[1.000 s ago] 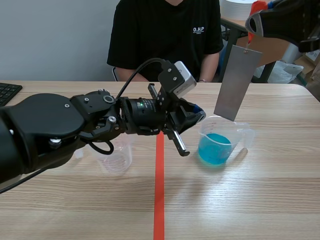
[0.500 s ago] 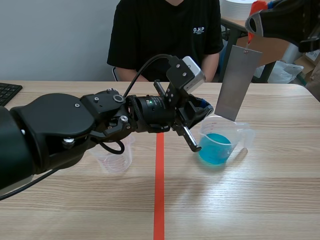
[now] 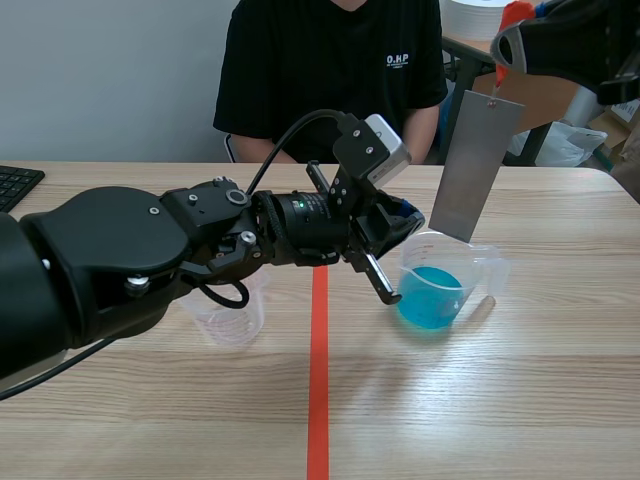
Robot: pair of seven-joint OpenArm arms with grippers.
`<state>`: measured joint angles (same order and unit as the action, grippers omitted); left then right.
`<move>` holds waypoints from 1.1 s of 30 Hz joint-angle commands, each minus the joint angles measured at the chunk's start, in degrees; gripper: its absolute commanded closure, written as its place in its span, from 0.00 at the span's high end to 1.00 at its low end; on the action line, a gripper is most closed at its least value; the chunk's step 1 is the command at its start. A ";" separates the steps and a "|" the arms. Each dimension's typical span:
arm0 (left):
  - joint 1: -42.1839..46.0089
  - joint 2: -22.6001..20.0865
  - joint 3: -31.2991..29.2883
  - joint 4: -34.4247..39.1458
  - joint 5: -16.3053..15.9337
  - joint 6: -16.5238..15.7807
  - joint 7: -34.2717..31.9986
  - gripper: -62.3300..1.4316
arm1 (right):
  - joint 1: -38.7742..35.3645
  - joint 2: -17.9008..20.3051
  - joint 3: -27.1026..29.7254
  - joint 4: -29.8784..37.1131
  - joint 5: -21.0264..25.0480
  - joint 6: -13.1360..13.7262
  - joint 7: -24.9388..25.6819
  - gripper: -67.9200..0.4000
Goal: Do the redox reaction experiment.
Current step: 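Raise the plate and point at it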
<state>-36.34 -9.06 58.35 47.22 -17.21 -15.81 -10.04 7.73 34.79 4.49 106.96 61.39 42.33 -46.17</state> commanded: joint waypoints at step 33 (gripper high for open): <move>0.35 -1.53 -0.72 1.40 -1.31 1.42 -1.92 0.09 | 0.66 1.22 0.42 0.72 0.81 0.39 0.87 0.02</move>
<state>-36.01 -9.58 58.35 47.24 -17.43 -14.66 -10.81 7.73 34.79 4.49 106.96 61.39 42.33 -46.17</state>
